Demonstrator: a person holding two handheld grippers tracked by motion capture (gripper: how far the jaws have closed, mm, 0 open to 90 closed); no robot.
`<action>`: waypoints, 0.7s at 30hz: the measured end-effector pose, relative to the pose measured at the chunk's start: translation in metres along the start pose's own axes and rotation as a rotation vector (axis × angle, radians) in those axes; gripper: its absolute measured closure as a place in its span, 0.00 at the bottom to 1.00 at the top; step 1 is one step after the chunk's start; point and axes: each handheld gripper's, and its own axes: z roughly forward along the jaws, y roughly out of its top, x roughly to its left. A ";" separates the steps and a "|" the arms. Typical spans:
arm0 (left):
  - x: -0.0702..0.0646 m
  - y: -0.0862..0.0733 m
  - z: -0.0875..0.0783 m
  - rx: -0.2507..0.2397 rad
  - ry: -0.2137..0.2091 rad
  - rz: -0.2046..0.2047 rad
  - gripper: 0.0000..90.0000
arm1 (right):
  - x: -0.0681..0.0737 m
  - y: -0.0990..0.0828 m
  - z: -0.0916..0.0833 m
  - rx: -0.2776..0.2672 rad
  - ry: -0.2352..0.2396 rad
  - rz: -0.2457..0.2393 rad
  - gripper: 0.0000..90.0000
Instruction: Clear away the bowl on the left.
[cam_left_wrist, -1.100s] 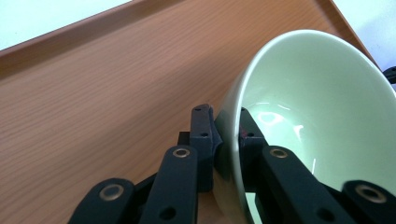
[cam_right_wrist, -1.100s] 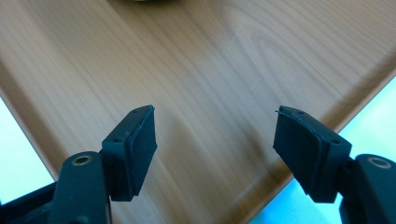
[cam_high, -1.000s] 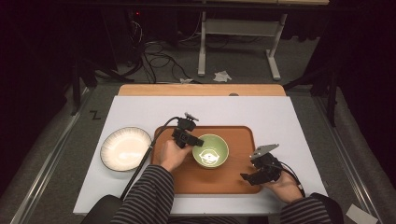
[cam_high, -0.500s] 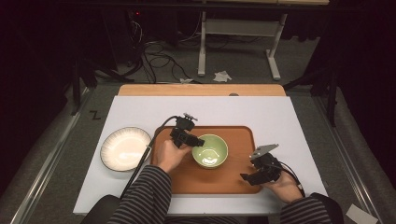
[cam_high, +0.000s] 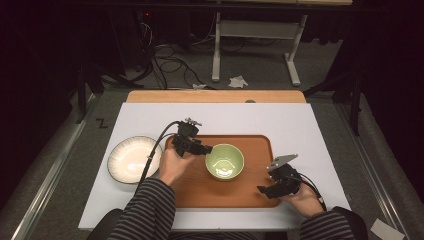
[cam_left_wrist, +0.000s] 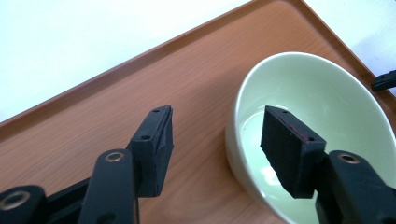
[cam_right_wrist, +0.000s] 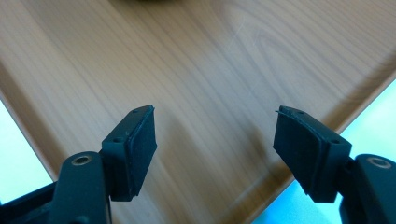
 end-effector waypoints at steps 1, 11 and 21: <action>0.001 -0.001 -0.002 -0.003 0.002 -0.004 0.48 | 0.000 0.000 0.000 0.001 -0.001 0.001 0.35; 0.004 -0.004 -0.018 -0.024 -0.001 -0.004 0.46 | 0.000 0.000 0.000 0.000 0.000 0.001 0.35; 0.006 -0.011 -0.028 -0.041 0.019 -0.001 0.47 | 0.000 0.000 0.000 -0.001 0.003 -0.002 0.35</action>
